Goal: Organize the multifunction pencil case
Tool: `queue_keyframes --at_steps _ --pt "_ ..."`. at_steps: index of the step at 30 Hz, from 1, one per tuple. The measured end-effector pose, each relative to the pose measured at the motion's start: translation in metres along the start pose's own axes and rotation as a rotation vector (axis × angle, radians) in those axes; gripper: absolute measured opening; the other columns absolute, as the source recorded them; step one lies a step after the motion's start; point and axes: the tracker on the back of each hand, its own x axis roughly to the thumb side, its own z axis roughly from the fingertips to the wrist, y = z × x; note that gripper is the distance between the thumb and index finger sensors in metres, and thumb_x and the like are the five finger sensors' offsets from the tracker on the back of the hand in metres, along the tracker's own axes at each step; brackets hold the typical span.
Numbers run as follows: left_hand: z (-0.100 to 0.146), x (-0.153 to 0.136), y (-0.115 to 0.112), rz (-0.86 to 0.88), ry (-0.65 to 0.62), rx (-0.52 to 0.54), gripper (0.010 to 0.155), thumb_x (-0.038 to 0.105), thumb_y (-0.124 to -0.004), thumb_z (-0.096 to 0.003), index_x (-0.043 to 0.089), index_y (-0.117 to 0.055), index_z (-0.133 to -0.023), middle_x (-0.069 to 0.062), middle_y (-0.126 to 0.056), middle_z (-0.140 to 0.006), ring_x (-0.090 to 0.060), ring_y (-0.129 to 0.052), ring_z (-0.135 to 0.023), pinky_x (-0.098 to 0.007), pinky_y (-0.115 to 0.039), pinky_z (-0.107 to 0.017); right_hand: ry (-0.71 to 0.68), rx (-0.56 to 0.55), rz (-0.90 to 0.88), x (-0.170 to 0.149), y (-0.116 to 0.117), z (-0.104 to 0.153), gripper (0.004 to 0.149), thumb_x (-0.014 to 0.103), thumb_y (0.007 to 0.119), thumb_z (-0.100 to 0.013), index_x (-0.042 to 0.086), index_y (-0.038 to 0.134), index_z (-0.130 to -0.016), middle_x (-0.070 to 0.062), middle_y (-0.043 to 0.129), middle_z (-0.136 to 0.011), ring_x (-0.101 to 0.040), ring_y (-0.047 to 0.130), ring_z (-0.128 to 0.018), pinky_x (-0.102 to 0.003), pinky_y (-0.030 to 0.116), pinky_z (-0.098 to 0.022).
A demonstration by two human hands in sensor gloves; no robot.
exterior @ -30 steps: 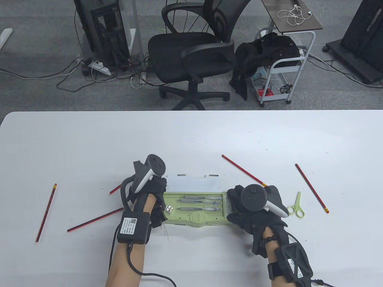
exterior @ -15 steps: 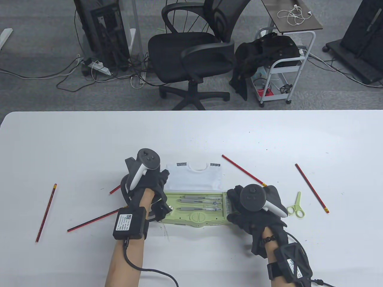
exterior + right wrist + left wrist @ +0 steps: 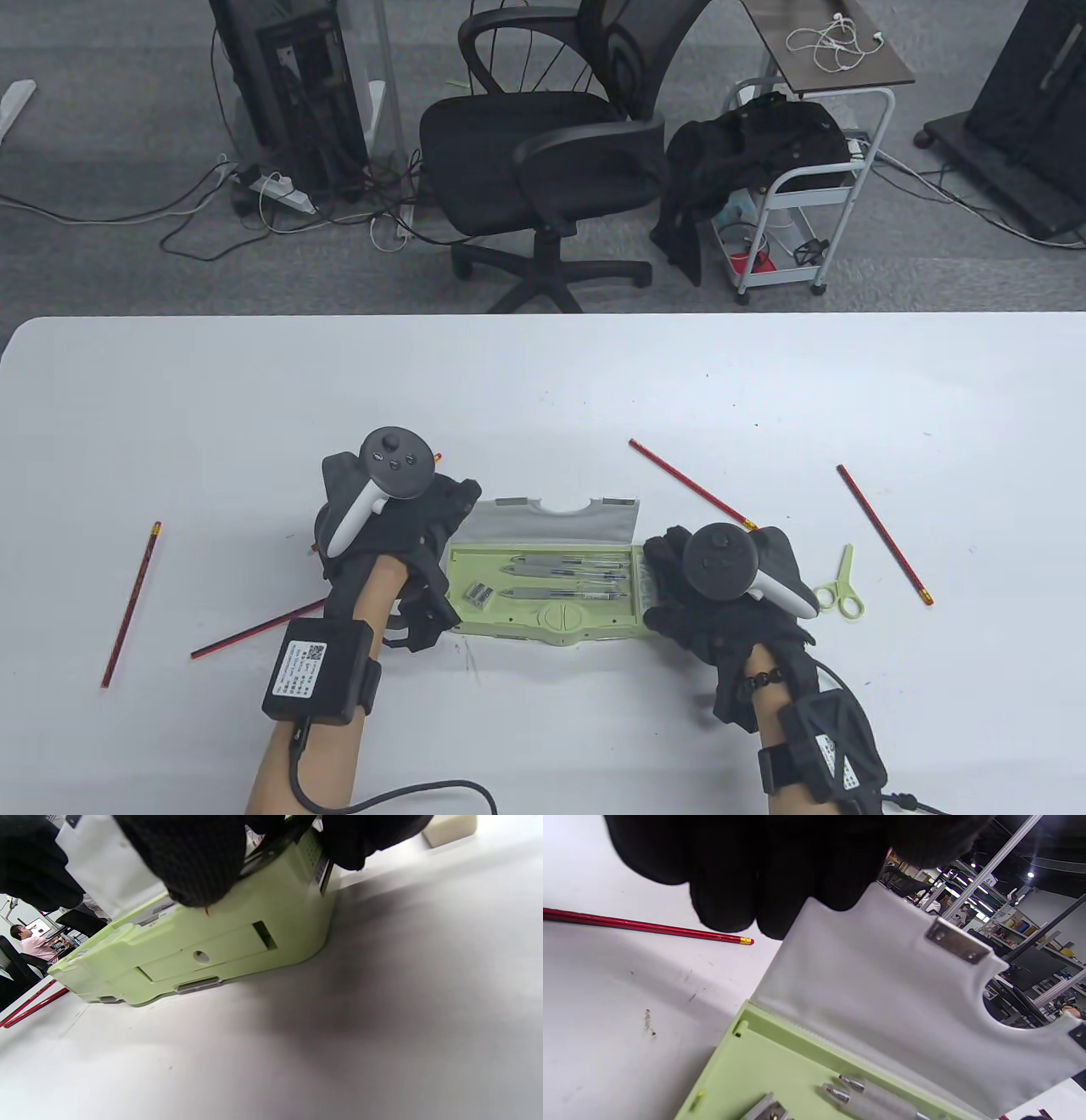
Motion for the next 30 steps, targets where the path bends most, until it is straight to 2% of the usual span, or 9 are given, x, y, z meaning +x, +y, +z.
queue_keyframes --at_steps 12,24,30 --pt "0.027 -0.002 -0.016 -0.065 -0.054 0.018 0.056 0.048 -0.067 -0.0545 0.015 -0.082 -0.097 -0.016 -0.093 -0.097 -0.045 -0.092 -0.085 -0.068 -0.070 -0.063 -0.006 -0.010 -0.011 -0.002 0.000 0.001 0.080 0.031 0.079 -0.051 0.001 0.036 -0.112 -0.037 0.023 -0.110 -0.056 0.059 -0.098 -0.061 0.057 -0.071" --pt "0.038 -0.004 -0.053 -0.266 -0.086 0.063 0.055 0.043 -0.070 -0.0547 0.016 -0.075 -0.102 -0.017 -0.086 -0.103 -0.045 -0.087 -0.090 -0.068 -0.068 -0.065 -0.007 -0.007 -0.014 -0.002 0.000 0.001 0.080 0.031 0.080 -0.051 0.001 0.035 -0.112 -0.037 0.022 -0.110 -0.057 0.059 -0.098 -0.061 0.056 -0.071" --pt "0.038 -0.011 -0.069 -0.319 -0.087 0.069 0.058 0.042 -0.075 -0.0539 0.018 -0.068 -0.107 -0.020 -0.076 -0.111 -0.048 -0.081 -0.095 -0.069 -0.065 -0.066 -0.008 -0.008 -0.016 -0.002 0.000 0.001 0.080 0.030 0.079 -0.051 0.001 0.035 -0.112 -0.037 0.023 -0.110 -0.057 0.059 -0.098 -0.061 0.056 -0.071"
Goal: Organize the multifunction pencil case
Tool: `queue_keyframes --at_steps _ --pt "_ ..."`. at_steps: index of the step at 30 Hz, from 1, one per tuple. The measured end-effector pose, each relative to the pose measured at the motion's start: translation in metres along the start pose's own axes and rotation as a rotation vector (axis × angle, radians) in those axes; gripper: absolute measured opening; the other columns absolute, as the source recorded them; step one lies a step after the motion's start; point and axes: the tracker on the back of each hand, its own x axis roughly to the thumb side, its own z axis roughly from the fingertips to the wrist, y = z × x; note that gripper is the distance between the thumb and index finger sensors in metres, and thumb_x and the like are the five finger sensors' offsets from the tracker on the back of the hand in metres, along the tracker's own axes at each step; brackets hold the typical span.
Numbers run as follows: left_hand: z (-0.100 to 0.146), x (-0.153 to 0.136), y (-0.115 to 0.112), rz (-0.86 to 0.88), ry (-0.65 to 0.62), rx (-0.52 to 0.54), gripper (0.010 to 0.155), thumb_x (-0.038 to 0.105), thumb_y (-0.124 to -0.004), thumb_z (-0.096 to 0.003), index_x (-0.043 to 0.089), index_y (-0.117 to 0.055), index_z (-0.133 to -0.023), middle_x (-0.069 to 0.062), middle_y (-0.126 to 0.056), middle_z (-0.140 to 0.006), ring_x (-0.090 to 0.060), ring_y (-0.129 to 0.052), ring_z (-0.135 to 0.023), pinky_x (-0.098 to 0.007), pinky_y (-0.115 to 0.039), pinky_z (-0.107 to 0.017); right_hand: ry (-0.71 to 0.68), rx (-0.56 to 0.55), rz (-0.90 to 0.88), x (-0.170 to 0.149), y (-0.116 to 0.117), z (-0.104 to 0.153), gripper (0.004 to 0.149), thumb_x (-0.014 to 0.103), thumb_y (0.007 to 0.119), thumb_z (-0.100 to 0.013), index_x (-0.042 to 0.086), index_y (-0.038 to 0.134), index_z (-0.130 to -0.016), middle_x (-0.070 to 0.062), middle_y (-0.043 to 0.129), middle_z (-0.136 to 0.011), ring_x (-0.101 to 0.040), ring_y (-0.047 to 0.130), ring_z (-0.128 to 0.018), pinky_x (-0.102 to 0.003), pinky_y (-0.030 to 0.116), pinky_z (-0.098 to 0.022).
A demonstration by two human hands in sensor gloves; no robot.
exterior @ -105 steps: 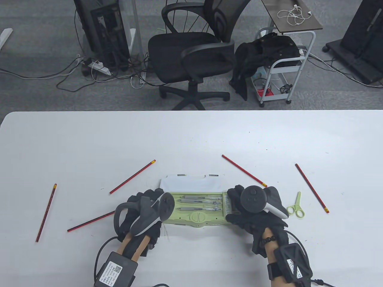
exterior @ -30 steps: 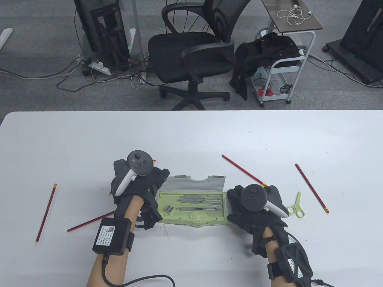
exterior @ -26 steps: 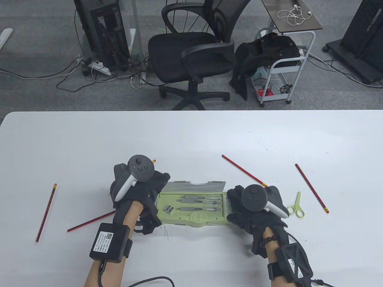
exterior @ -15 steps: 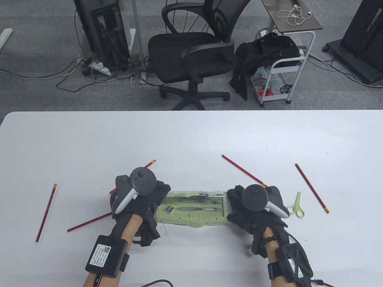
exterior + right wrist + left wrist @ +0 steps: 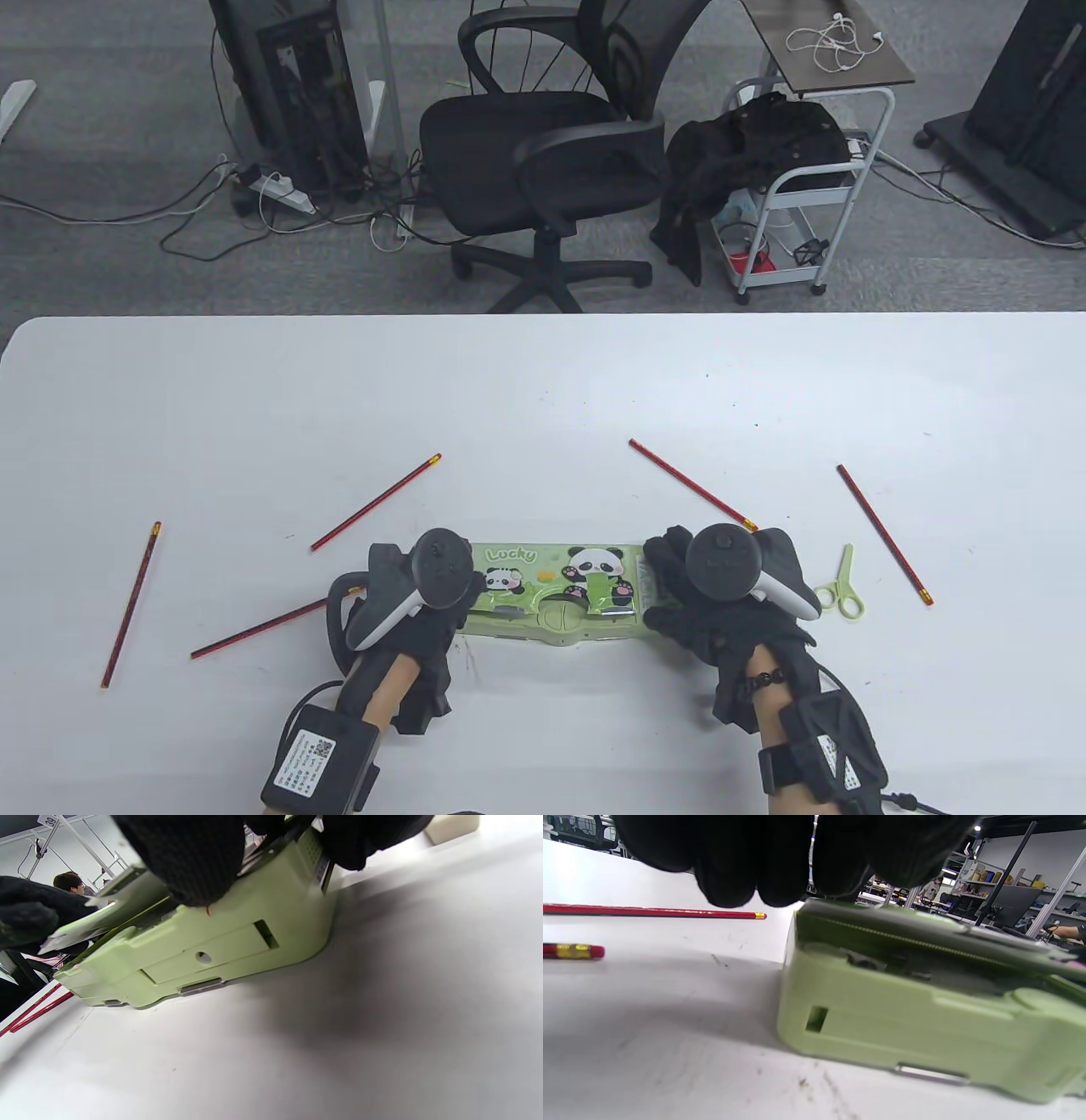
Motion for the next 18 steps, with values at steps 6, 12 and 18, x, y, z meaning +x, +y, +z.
queue_keyframes --at_steps 6,12,18 --pt "0.000 -0.005 -0.014 -0.006 -0.042 -0.011 0.065 0.042 -0.076 -0.0535 0.021 -0.057 -0.112 -0.021 -0.064 -0.118 -0.050 -0.074 -0.101 -0.070 -0.063 -0.068 -0.001 -0.001 0.003 0.000 0.000 0.000 0.080 0.031 0.079 -0.051 0.001 0.035 -0.112 -0.037 0.021 -0.110 -0.057 0.059 -0.098 -0.061 0.056 -0.071" --pt "0.001 -0.009 -0.021 -0.001 -0.077 -0.023 0.065 0.041 -0.076 -0.0534 0.023 -0.056 -0.112 -0.021 -0.058 -0.120 -0.051 -0.071 -0.103 -0.071 -0.062 -0.068 0.000 -0.003 0.004 0.000 0.000 0.000 0.080 0.031 0.079 -0.052 0.001 0.036 -0.112 -0.037 0.022 -0.110 -0.057 0.059 -0.098 -0.061 0.056 -0.071" --pt "0.001 -0.013 -0.024 0.020 -0.101 -0.029 0.065 0.042 -0.075 -0.0533 0.022 -0.057 -0.112 -0.022 -0.057 -0.120 -0.051 -0.071 -0.103 -0.071 -0.062 -0.068 -0.002 -0.012 0.001 0.000 0.001 0.000 0.080 0.032 0.079 -0.052 0.001 0.036 -0.112 -0.037 0.022 -0.110 -0.056 0.059 -0.098 -0.061 0.056 -0.071"
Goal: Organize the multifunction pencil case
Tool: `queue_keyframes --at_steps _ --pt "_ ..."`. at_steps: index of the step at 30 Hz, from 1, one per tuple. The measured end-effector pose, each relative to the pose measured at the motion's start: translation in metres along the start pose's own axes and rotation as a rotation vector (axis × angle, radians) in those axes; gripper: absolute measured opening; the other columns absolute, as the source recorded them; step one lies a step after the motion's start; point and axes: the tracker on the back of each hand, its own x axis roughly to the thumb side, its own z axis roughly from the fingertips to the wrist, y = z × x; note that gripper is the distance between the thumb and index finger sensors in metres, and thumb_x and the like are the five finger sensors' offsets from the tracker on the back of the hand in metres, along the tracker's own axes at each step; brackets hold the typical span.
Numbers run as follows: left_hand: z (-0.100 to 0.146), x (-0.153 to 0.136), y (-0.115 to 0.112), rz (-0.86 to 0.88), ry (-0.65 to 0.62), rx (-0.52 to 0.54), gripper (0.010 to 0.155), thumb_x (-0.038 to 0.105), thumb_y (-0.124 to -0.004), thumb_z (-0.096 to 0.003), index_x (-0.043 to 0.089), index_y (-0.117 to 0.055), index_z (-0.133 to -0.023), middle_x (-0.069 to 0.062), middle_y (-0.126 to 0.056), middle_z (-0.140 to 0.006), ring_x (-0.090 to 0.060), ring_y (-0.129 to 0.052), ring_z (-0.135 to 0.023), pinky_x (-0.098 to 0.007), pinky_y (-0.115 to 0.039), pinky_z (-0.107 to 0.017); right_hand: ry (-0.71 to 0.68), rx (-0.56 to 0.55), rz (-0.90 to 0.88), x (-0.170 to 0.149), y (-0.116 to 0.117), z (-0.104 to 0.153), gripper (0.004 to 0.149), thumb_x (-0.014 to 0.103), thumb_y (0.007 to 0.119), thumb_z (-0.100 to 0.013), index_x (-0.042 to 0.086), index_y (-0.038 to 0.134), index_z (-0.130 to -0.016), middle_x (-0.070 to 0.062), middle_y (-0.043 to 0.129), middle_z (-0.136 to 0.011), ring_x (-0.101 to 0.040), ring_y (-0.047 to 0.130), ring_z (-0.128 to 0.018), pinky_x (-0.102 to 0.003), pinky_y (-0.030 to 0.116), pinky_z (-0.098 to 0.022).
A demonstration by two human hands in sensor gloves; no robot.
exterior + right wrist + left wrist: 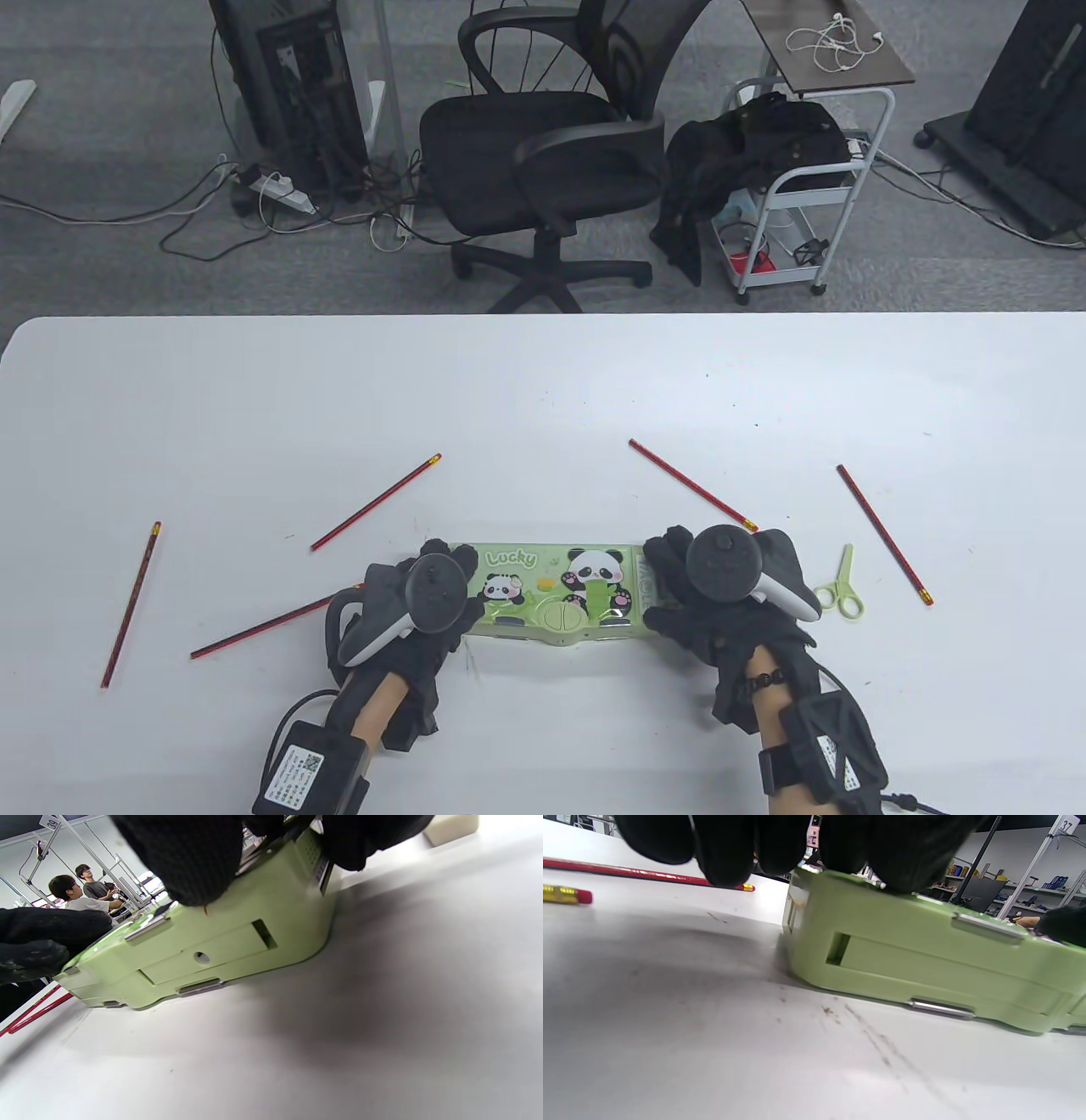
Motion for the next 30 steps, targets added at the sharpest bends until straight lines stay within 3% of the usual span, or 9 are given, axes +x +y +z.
queue_keyframes --at_steps 15,18,22,30 --pt "-0.001 -0.003 -0.002 0.007 -0.038 -0.006 0.066 0.043 -0.075 -0.0524 0.021 -0.057 -0.112 -0.026 -0.060 -0.118 -0.050 -0.072 -0.103 -0.071 -0.062 -0.068 0.053 -0.101 0.042 0.008 0.000 0.005 0.076 0.031 0.081 -0.050 -0.001 0.047 -0.110 -0.044 0.035 -0.106 -0.053 0.071 -0.093 -0.059 0.067 -0.068" --pt "-0.002 -0.003 -0.002 0.006 -0.040 -0.008 0.066 0.043 -0.075 -0.0524 0.021 -0.057 -0.111 -0.026 -0.061 -0.118 -0.050 -0.073 -0.102 -0.071 -0.061 -0.068 0.071 -0.110 -0.012 0.012 0.004 0.003 0.077 0.034 0.078 -0.052 -0.006 0.045 -0.110 -0.047 0.032 -0.105 -0.058 0.066 -0.093 -0.063 0.062 -0.068" --pt "-0.003 -0.003 -0.001 0.010 -0.039 -0.012 0.066 0.044 -0.076 -0.0519 0.021 -0.057 -0.111 -0.027 -0.062 -0.117 -0.051 -0.073 -0.102 -0.071 -0.061 -0.068 0.127 -0.123 -0.080 0.024 0.013 -0.002 0.091 0.045 0.073 -0.053 -0.014 0.035 -0.110 -0.053 0.022 -0.103 -0.070 0.053 -0.092 -0.073 0.053 -0.066" --pt "-0.003 -0.002 -0.002 0.009 -0.041 -0.006 0.067 0.044 -0.076 -0.0512 0.020 -0.057 -0.110 -0.028 -0.063 -0.117 -0.051 -0.073 -0.101 -0.071 -0.062 -0.068 0.207 -0.120 -0.013 0.046 0.028 -0.021 0.109 0.052 0.072 -0.051 -0.025 0.018 -0.106 -0.061 0.007 -0.096 -0.084 0.025 -0.085 -0.086 0.031 -0.057"
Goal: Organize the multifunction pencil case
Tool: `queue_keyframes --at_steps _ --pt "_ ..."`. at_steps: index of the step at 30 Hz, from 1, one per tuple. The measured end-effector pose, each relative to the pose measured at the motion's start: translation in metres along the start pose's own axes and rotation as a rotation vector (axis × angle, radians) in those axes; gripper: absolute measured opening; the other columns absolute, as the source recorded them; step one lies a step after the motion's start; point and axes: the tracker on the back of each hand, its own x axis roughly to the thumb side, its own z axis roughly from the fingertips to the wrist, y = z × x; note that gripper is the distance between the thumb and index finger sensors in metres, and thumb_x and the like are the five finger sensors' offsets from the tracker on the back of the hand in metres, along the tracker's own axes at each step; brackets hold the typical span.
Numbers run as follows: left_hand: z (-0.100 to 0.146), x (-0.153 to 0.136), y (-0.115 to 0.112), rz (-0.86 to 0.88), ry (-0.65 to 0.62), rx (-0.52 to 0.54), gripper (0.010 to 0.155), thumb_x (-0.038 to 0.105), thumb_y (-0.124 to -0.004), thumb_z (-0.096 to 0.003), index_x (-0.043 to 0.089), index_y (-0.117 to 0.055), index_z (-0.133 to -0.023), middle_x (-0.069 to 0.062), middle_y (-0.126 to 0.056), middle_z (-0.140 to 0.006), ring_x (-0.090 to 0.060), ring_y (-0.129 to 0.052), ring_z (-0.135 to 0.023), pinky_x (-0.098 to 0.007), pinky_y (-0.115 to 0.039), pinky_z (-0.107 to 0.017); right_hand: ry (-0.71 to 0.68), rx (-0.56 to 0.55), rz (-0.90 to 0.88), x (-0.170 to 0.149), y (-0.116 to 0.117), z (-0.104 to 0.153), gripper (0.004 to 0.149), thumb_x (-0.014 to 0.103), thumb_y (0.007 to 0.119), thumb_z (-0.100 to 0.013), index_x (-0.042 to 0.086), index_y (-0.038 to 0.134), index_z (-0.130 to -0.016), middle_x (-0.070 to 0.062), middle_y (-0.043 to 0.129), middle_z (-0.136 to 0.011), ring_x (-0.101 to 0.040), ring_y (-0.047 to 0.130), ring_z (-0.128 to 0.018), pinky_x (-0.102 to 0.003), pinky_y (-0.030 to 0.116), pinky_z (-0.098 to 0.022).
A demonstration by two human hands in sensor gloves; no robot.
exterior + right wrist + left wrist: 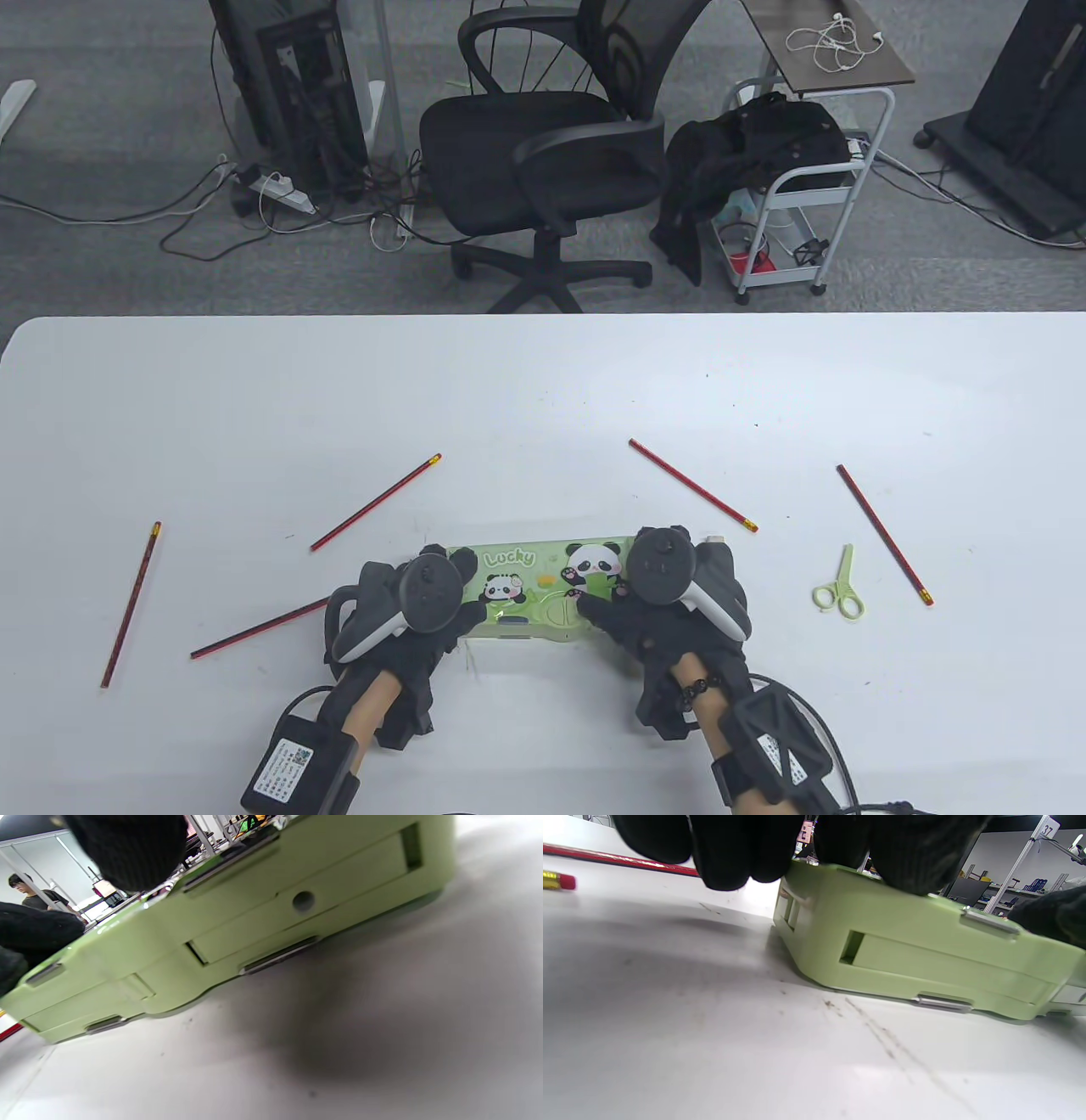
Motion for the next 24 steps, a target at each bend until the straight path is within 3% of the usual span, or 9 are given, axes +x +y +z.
queue_keyframes --at_steps 7,18,22,24 --pt "-0.001 0.003 0.000 -0.024 -0.002 0.010 0.066 0.043 -0.076 -0.0515 0.019 -0.058 -0.110 -0.029 -0.064 -0.116 -0.052 -0.074 -0.101 -0.072 -0.061 -0.068 0.039 -0.021 0.015 0.007 0.004 -0.004 0.112 0.051 0.075 -0.051 -0.027 0.016 -0.105 -0.063 0.005 -0.094 -0.086 0.021 -0.084 -0.088 0.028 -0.055" --pt "-0.003 0.008 -0.001 -0.066 -0.008 0.012 0.066 0.041 -0.073 -0.0520 0.017 -0.057 -0.111 -0.030 -0.062 -0.117 -0.054 -0.072 -0.102 -0.073 -0.060 -0.069 0.060 -0.005 0.093 0.012 0.003 -0.006 0.112 0.055 0.073 -0.052 -0.027 0.018 -0.105 -0.065 0.011 -0.093 -0.087 0.032 -0.084 -0.088 0.037 -0.058" --pt "-0.002 0.013 0.000 -0.101 0.002 -0.004 0.066 0.039 -0.072 -0.0531 0.016 -0.055 -0.112 -0.030 -0.054 -0.120 -0.056 -0.065 -0.104 -0.074 -0.057 -0.070 0.055 0.027 0.092 0.007 -0.010 -0.004 0.104 0.053 0.071 -0.053 -0.022 0.024 -0.109 -0.061 0.017 -0.097 -0.083 0.039 -0.087 -0.084 0.041 -0.061" --pt "-0.002 0.015 0.000 -0.125 -0.009 -0.004 0.065 0.038 -0.072 -0.0535 0.015 -0.055 -0.112 -0.022 -0.046 -0.123 -0.055 -0.061 -0.107 -0.074 -0.055 -0.070 0.048 0.032 0.042 0.001 -0.023 -0.001 0.098 0.053 0.070 -0.053 -0.017 0.033 -0.111 -0.058 0.023 -0.101 -0.080 0.043 -0.089 -0.082 0.044 -0.063"
